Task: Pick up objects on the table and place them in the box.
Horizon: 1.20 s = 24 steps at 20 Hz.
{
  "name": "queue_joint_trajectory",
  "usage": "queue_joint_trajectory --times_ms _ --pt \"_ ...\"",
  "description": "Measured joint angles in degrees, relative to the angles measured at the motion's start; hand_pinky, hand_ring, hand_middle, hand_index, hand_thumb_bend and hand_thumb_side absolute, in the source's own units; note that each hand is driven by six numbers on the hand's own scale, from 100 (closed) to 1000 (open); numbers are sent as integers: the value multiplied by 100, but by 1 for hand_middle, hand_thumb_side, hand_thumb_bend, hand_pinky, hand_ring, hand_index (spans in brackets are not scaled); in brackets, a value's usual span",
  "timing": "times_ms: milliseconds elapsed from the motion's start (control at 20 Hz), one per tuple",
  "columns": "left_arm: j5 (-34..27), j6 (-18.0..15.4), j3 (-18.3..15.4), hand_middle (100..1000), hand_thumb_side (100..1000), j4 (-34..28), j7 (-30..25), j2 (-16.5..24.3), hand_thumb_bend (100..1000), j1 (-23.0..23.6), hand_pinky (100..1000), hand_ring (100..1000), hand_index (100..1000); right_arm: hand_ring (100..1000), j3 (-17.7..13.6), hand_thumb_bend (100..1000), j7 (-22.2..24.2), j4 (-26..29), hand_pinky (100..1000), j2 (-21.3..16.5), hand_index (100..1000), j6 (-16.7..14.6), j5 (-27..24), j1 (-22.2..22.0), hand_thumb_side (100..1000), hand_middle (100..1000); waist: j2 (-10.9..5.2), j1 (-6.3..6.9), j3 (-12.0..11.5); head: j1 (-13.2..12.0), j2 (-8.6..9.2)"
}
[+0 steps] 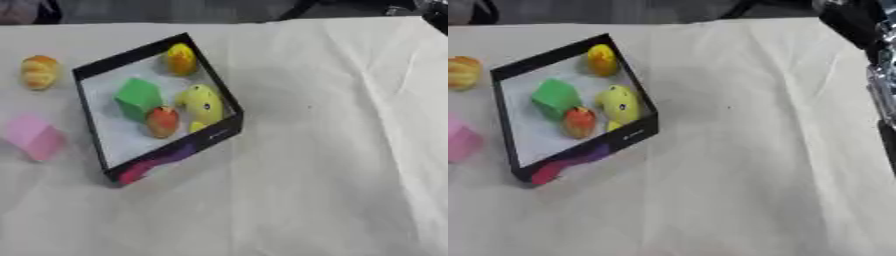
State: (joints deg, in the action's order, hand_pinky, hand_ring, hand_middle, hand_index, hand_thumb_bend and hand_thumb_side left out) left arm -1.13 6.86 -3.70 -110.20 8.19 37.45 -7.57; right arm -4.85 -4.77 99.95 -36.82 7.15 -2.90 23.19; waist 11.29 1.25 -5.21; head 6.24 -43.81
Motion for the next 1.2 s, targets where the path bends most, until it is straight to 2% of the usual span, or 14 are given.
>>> queue_joint_trajectory --times_ms 100,200,300,400,450,550,800,900,1050,1200 --pt "173 -121 194 835 677 74 -176 285 221 4 846 845 888 751 24 100 -174 -14 920 -72 844 -35 -176 -48 567 714 0 29 5 -14 0" --pt "359 -250 448 847 677 225 -355 572 295 1 858 862 896 750 39 100 -317 -19 919 -141 843 -55 -358 -87 560 712 0 50 13 -52 0" --pt "527 -320 715 847 628 442 -528 845 413 -47 866 874 894 748 48 100 -402 -24 919 -191 842 -74 -529 -113 559 710 0 55 14 -76 0" --pt "705 -353 990 846 614 678 -704 1120 473 -149 867 877 893 747 49 100 -460 -36 918 -242 842 -85 -705 -147 560 709 0 55 9 -97 0" --pt "791 -359 1111 833 596 795 -791 1256 546 -205 865 878 889 746 49 100 -479 -46 918 -263 841 -91 -794 -160 561 708 0 55 7 -104 0" --pt "964 -333 1286 827 571 1024 -967 1533 601 -304 871 884 887 745 48 100 -511 -51 918 -296 841 -93 -963 -184 563 707 0 55 3 -140 0" --pt "1444 -297 1327 824 537 1386 -1442 2285 634 -370 874 885 880 743 35 100 -545 -90 917 -341 838 -100 -1256 -212 564 704 0 54 2 -262 0" --pt "1638 -413 1304 828 508 1448 -1641 2538 606 -367 884 892 879 742 32 100 -553 -105 917 -349 837 -92 -1294 -232 565 703 0 53 2 -296 0" --pt "1943 -680 1304 826 432 1488 -1952 2675 537 -412 900 901 872 742 32 100 -561 -123 917 -350 837 -83 -1312 -256 565 702 -2 53 2 -305 0" --pt "2078 -981 1305 822 442 1488 -2267 2705 537 -515 907 904 871 741 32 100 -560 -149 917 -351 836 -82 -1330 -264 565 701 -36 52 8 -303 0"
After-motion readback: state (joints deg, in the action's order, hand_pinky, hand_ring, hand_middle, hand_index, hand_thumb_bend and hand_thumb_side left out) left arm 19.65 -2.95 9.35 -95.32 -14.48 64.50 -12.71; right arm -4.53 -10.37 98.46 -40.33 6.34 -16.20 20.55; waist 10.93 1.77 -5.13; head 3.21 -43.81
